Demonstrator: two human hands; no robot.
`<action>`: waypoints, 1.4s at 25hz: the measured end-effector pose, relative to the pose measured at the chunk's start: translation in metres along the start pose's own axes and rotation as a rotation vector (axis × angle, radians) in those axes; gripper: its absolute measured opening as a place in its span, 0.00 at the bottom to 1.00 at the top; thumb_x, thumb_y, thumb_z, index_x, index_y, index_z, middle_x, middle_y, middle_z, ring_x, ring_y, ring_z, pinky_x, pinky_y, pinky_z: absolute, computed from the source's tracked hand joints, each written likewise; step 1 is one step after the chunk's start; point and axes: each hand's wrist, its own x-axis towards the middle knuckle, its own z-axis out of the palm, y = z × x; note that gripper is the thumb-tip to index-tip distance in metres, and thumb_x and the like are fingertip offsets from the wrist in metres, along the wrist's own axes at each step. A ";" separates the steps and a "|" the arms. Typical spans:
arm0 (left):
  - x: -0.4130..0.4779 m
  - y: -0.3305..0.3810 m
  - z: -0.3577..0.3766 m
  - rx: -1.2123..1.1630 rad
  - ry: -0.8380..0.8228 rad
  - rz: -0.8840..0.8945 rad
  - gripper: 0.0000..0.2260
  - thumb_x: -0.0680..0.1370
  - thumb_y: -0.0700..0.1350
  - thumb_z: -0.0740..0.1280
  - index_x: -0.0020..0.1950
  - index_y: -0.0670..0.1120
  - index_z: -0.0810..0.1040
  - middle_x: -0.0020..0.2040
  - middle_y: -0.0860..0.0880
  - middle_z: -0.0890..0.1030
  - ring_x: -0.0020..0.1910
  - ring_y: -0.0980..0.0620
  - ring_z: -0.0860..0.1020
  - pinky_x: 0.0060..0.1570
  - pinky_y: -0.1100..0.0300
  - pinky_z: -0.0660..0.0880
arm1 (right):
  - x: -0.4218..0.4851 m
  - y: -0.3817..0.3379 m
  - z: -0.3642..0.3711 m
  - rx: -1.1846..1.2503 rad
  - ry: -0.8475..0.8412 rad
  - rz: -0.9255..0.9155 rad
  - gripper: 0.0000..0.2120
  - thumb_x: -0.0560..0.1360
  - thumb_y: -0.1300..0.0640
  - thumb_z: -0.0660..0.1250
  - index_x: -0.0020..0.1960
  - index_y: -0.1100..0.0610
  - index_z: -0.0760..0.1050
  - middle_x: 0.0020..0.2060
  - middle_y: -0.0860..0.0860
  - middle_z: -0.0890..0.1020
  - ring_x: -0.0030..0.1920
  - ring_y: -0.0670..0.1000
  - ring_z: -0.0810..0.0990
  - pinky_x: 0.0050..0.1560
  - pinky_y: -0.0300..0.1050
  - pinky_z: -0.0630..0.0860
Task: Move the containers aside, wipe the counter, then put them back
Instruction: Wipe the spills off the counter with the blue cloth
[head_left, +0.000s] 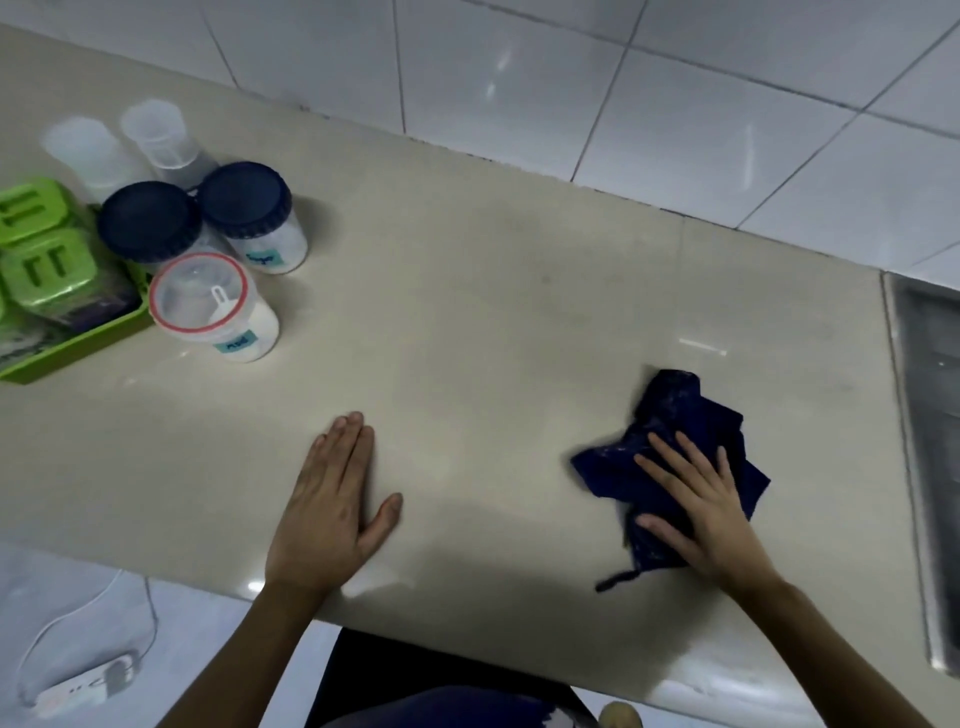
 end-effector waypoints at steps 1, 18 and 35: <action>0.001 0.000 0.000 -0.002 0.007 0.000 0.34 0.77 0.58 0.57 0.75 0.38 0.60 0.78 0.42 0.59 0.78 0.46 0.54 0.76 0.48 0.54 | 0.005 -0.007 0.003 -0.030 0.007 0.013 0.31 0.75 0.34 0.55 0.75 0.45 0.58 0.76 0.49 0.60 0.77 0.54 0.52 0.71 0.72 0.47; 0.001 0.000 -0.001 -0.026 -0.034 -0.055 0.34 0.77 0.60 0.59 0.77 0.42 0.57 0.78 0.45 0.56 0.78 0.50 0.53 0.76 0.54 0.52 | 0.245 -0.189 0.039 -0.043 -0.034 -0.430 0.25 0.78 0.37 0.51 0.74 0.41 0.60 0.76 0.43 0.58 0.77 0.51 0.50 0.69 0.74 0.42; 0.000 0.000 -0.001 -0.008 -0.007 -0.042 0.33 0.78 0.59 0.59 0.77 0.41 0.57 0.78 0.44 0.56 0.78 0.49 0.52 0.77 0.52 0.50 | 0.167 -0.146 0.039 -0.003 0.145 -0.182 0.26 0.79 0.38 0.53 0.73 0.47 0.65 0.75 0.46 0.63 0.77 0.50 0.53 0.74 0.66 0.45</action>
